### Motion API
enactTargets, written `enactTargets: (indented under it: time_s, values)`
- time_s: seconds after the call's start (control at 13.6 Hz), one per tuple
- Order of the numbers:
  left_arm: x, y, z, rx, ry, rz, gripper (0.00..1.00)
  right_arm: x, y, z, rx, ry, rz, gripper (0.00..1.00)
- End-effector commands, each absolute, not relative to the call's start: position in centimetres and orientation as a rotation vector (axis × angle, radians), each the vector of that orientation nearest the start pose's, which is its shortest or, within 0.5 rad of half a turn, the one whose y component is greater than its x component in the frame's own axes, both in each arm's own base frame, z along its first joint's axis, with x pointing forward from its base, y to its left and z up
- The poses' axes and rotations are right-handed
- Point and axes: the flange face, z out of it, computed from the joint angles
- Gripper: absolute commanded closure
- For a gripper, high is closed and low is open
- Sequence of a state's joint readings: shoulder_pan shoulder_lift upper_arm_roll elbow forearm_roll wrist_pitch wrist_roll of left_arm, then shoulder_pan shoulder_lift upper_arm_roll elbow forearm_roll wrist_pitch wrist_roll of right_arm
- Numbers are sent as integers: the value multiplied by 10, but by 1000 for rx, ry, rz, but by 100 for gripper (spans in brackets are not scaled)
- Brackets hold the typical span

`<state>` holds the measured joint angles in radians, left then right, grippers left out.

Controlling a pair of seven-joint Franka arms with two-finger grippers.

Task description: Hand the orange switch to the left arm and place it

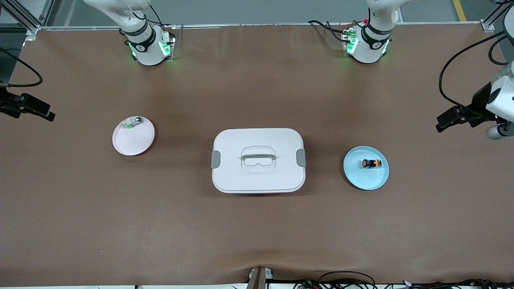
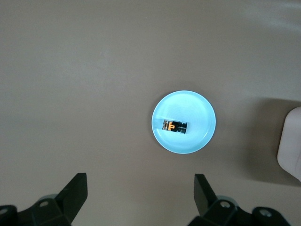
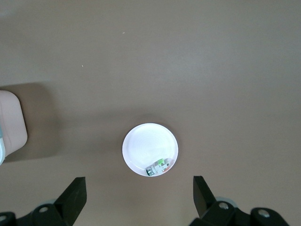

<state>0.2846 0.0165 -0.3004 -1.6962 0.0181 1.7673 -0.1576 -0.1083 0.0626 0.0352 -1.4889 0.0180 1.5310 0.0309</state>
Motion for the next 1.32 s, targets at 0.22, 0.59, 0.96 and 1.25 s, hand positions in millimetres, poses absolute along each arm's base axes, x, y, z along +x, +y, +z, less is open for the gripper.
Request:
enactTargets:
  time_s: [0.22, 0.59, 0.96, 1.25]
  values:
    - [572, -20, 578, -3128, -175, -78, 0, 569, -41, 628, -3117, 140, 18, 0]
    - [573, -17, 578, -3124, -184, -79, 0, 569, -40, 630, -3118, 155, 9, 0]
    - [573, -8, 578, -3125, -194, -78, 0, 571, -39, 631, -3118, 155, -17, 0]
    - [573, -12, 577, -3128, -184, -76, 0, 572, -39, 632, -3115, 155, -27, 0]
